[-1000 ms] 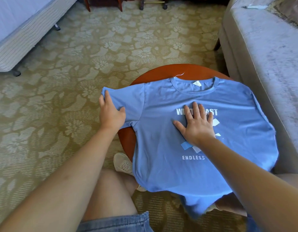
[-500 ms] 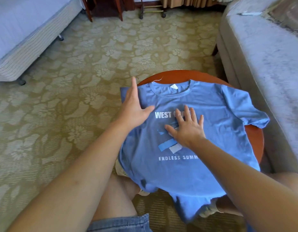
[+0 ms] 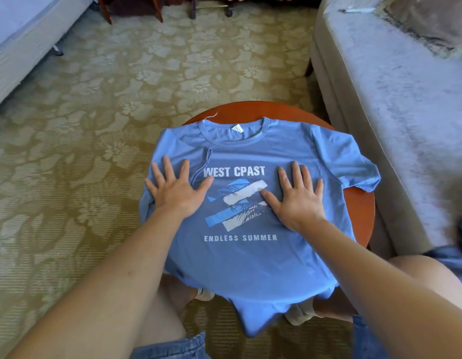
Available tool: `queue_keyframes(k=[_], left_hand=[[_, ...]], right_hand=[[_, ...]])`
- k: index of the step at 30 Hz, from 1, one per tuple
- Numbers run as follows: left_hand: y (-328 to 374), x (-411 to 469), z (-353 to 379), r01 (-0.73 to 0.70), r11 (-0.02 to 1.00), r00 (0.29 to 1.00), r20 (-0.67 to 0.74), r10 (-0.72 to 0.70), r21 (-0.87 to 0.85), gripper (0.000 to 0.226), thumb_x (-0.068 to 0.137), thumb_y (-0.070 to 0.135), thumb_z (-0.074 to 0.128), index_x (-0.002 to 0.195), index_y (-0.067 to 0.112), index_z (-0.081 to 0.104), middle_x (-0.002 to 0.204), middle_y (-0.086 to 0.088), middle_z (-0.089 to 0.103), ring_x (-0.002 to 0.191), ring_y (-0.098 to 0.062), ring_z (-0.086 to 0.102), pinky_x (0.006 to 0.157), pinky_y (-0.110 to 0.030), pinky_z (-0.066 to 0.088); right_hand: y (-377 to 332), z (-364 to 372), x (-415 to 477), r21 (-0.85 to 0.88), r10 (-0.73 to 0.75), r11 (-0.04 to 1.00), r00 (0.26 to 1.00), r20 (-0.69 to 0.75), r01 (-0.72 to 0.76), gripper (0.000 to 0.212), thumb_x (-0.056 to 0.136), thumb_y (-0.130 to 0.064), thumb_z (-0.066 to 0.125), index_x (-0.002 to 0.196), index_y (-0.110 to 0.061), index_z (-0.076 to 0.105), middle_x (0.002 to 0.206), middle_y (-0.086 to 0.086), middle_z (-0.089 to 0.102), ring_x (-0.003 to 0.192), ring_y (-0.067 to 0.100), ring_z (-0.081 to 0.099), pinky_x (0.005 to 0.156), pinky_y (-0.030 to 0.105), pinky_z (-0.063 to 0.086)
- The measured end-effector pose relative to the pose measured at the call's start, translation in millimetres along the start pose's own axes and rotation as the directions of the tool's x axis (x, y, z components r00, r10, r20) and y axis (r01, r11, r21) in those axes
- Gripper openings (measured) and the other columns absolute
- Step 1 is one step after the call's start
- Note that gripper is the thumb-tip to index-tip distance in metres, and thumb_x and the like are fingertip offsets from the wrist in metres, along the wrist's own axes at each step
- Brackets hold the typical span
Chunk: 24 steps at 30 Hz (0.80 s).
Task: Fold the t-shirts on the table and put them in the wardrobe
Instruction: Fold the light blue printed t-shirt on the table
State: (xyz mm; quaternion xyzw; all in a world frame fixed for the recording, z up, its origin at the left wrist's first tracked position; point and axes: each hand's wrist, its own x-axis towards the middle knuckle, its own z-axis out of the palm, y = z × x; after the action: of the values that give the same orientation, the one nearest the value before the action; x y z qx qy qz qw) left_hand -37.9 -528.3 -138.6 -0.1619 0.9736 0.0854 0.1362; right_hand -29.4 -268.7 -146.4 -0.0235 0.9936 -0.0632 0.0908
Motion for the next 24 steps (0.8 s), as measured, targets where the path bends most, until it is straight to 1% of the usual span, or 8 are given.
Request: queue_keyframes(k=[4, 6, 8, 12, 15, 17, 21, 24], left_hand=[[2, 19, -16, 0.07, 0.992, 0.993, -0.084, -0.079, -0.104, 0.08, 0.092, 0.072, 0.018, 0.152, 0.02, 0.021, 0.164, -0.007, -0.009, 0.148, -0.033, -0.018, 0.117, -0.059, -0.008], [4, 30, -21, -0.032, 0.999, 0.985, -0.167, 0.033, 0.01, 0.076, 0.096, 0.065, 0.02, 0.153, 0.015, 0.017, 0.164, -0.004, -0.009, 0.148, -0.029, -0.018, 0.116, -0.057, -0.009], [4, 41, -21, -0.1, 0.994, 0.982, -0.156, 0.107, 0.049, 0.076, 0.096, 0.064, 0.02, 0.156, 0.019, 0.007, 0.163, -0.003, -0.012, 0.148, -0.026, -0.019, 0.117, -0.055, -0.008], [-3, 57, -16, 0.058, 0.996, 0.996, -0.063, -0.062, -0.064, 0.089, 0.089, 0.077, 0.016, 0.157, 0.023, -0.001, 0.163, -0.007, -0.014, 0.149, -0.03, -0.012, 0.119, -0.055, 0.0], [-4, 62, -18, 0.082, 0.994, 0.995, -0.047, -0.086, -0.074, 0.094, 0.084, 0.082, 0.015, 0.156, 0.024, -0.002, 0.163, -0.011, -0.012, 0.15, -0.031, -0.007, 0.119, -0.055, 0.003], [-2, 60, -19, 0.084, 0.995, 0.995, -0.053, -0.087, -0.05, 0.093, 0.086, 0.081, 0.013, 0.156, 0.023, -0.003, 0.162, -0.012, -0.015, 0.149, -0.031, -0.012, 0.118, -0.057, -0.003], [15, 39, -16, -0.033, 0.999, 0.99, -0.133, 0.036, 0.027, 0.082, 0.092, 0.073, 0.014, 0.156, 0.024, -0.004, 0.161, -0.011, -0.021, 0.148, -0.03, -0.021, 0.116, -0.058, -0.011], [52, 10, -5, -0.149, 0.987, 0.984, -0.094, 0.153, 0.055, 0.078, 0.093, 0.07, 0.014, 0.155, 0.028, -0.006, 0.161, -0.006, -0.021, 0.148, -0.029, -0.019, 0.116, -0.058, -0.011]], right_hand=[[-12, 0, 2, -0.03, -0.012, 0.999, 1.0, 0.005, 0.012, 0.08, 0.091, -0.073, 0.017, 0.156, -0.025, 0.01, 0.163, 0.005, -0.008, 0.15, 0.026, -0.011, 0.117, 0.057, -0.004], [-15, -3, 8, -0.048, -0.072, 0.996, 0.997, -0.022, 0.07, 0.08, 0.092, -0.071, 0.019, 0.156, -0.024, 0.011, 0.163, 0.006, -0.009, 0.149, 0.026, -0.012, 0.117, 0.056, -0.006], [-15, -3, 14, -0.046, -0.114, 0.993, 0.993, -0.019, 0.113, 0.08, 0.092, -0.071, 0.018, 0.156, -0.025, 0.01, 0.163, 0.005, -0.01, 0.149, 0.025, -0.013, 0.118, 0.055, -0.005], [-15, 1, 18, -0.037, -0.061, 0.997, 0.998, 0.004, 0.061, 0.082, 0.089, -0.075, 0.014, 0.156, -0.028, 0.007, 0.164, 0.002, -0.008, 0.149, 0.023, -0.011, 0.119, 0.054, 0.0], [-15, 1, 18, -0.04, -0.048, 0.998, 0.999, 0.008, 0.048, 0.083, 0.088, -0.077, 0.013, 0.156, -0.029, 0.006, 0.164, 0.0, -0.008, 0.149, 0.022, -0.011, 0.119, 0.053, -0.001], [-16, 1, 18, -0.036, -0.04, 0.999, 0.999, 0.022, 0.041, 0.084, 0.087, -0.077, 0.012, 0.156, -0.029, 0.005, 0.164, -0.001, -0.009, 0.149, 0.022, -0.012, 0.119, 0.053, -0.001], [-18, -2, 15, -0.016, -0.028, 0.999, 0.998, 0.051, 0.029, 0.085, 0.087, -0.077, 0.012, 0.156, -0.027, 0.002, 0.163, 0.0, -0.012, 0.149, 0.023, -0.014, 0.119, 0.053, -0.003], [-16, -5, 6, 0.028, -0.034, 0.999, 0.996, 0.088, 0.031, 0.082, 0.09, -0.074, 0.013, 0.156, -0.026, 0.002, 0.163, 0.001, -0.012, 0.149, 0.023, -0.015, 0.119, 0.054, -0.005]])
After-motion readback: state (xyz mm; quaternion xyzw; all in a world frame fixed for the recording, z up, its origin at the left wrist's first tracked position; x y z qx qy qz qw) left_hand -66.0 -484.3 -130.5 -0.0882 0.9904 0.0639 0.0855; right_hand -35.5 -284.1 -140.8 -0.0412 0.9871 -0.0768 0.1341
